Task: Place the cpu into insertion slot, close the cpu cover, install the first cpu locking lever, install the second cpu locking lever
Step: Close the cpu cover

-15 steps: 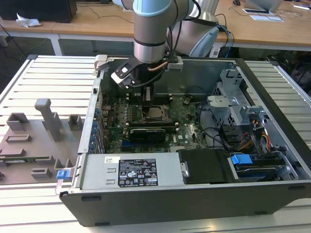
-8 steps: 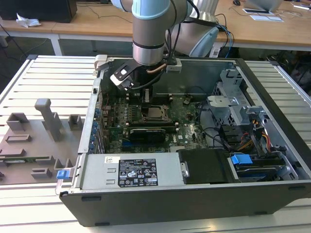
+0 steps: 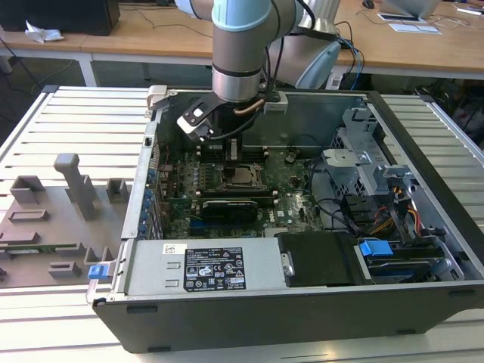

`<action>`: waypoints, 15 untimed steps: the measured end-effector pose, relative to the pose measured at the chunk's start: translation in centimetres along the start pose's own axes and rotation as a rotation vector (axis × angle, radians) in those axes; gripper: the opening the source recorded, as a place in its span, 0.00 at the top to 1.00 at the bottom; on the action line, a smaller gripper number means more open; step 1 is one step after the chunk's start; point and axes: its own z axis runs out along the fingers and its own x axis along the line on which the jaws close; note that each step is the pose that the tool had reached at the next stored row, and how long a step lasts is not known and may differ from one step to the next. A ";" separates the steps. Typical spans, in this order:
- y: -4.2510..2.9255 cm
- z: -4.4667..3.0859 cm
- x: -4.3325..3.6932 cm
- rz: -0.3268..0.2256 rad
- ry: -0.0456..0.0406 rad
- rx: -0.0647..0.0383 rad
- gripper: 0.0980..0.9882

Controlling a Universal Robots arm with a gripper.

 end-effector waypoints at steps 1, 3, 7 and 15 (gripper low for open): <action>0.02 -0.06 0.00 0.000 0.0001 0.000 0.99; 0.01 -0.34 -0.01 0.000 0.0002 0.000 0.99; 0.02 -0.97 -0.03 0.000 0.0003 0.000 0.99; 0.24 -0.72 -0.02 0.000 -0.0003 0.000 0.99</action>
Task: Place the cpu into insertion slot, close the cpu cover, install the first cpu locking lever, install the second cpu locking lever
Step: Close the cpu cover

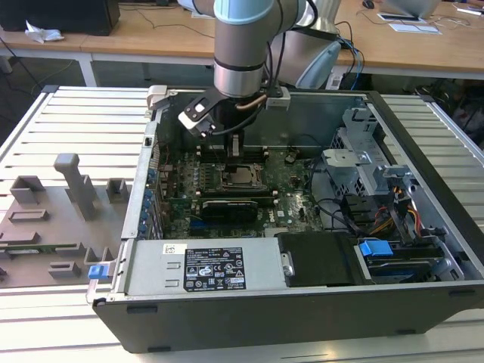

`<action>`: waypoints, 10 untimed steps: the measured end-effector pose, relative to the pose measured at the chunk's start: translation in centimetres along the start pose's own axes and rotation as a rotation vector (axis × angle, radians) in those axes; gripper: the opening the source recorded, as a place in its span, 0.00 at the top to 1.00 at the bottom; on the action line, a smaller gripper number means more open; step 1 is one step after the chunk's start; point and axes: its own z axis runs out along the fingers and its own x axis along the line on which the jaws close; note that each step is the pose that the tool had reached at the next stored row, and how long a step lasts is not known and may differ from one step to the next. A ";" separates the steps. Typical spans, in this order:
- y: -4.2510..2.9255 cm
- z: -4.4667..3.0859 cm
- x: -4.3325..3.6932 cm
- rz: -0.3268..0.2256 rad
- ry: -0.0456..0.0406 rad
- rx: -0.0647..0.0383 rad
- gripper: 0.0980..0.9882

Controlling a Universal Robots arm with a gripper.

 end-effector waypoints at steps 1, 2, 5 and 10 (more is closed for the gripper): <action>0.00 0.11 0.00 0.000 0.0000 0.000 0.99; 0.00 0.16 0.01 0.000 0.0000 0.000 0.99; 0.01 0.36 0.01 0.000 -0.0001 0.000 0.99; -0.66 0.47 0.02 0.000 0.0000 0.000 0.99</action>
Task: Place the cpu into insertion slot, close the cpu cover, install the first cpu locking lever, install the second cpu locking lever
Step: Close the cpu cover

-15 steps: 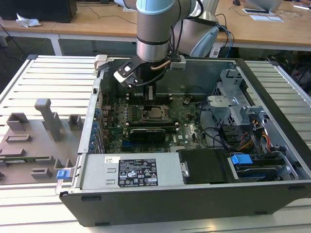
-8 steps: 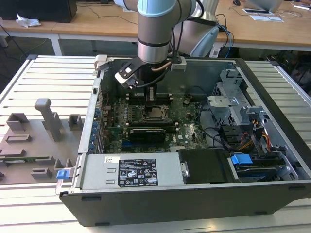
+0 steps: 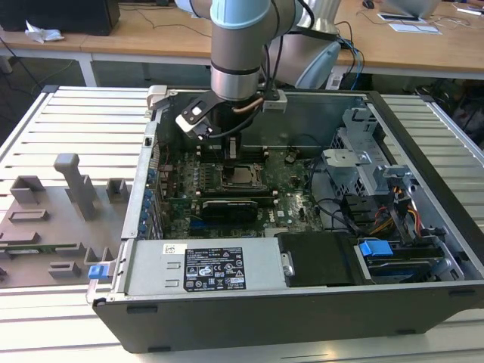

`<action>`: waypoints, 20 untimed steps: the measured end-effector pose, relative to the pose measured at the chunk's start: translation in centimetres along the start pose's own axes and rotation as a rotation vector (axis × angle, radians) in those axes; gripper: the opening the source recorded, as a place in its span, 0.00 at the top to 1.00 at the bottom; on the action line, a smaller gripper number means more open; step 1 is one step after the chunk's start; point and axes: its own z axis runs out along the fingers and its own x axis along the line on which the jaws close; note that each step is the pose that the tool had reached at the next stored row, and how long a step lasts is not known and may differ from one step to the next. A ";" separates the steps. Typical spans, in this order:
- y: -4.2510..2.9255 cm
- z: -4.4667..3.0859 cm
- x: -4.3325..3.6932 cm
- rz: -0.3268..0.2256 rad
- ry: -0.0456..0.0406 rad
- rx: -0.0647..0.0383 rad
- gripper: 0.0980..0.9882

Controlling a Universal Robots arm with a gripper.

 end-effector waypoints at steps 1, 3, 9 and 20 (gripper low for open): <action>-0.19 0.01 0.00 0.000 0.0000 0.000 0.99; -0.52 0.26 0.01 0.000 0.0000 0.000 0.99; -0.61 0.53 0.02 -0.002 -0.0003 0.000 0.99; 2.67 0.66 0.00 -0.009 0.0012 0.003 0.99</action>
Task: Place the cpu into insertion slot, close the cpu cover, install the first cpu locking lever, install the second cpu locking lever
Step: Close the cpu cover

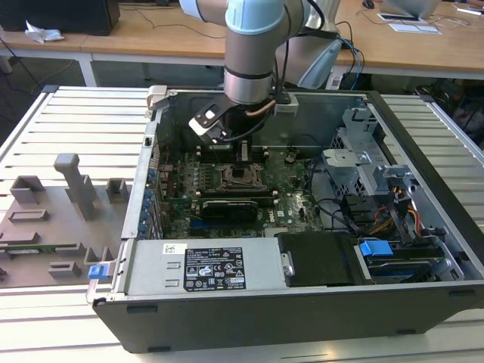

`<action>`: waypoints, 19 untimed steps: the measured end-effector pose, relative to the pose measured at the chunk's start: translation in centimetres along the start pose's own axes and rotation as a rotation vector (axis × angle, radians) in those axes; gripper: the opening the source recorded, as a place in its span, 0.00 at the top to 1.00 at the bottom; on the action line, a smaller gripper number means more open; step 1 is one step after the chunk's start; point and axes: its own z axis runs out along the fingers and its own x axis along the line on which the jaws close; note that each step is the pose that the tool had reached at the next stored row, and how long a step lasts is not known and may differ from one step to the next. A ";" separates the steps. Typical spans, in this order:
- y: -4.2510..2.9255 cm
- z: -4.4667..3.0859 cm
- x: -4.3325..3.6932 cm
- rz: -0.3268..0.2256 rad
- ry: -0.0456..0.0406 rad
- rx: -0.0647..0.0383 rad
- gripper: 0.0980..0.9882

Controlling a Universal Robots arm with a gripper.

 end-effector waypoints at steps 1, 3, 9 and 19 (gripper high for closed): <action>0.36 0.00 -0.01 0.000 0.0000 0.000 0.99; 1.12 -0.01 -0.02 -0.001 0.0002 0.000 0.99; 1.52 -1.98 -0.09 -0.001 0.0003 0.001 0.99; -0.81 -1.41 -0.36 -0.016 0.0160 0.000 0.99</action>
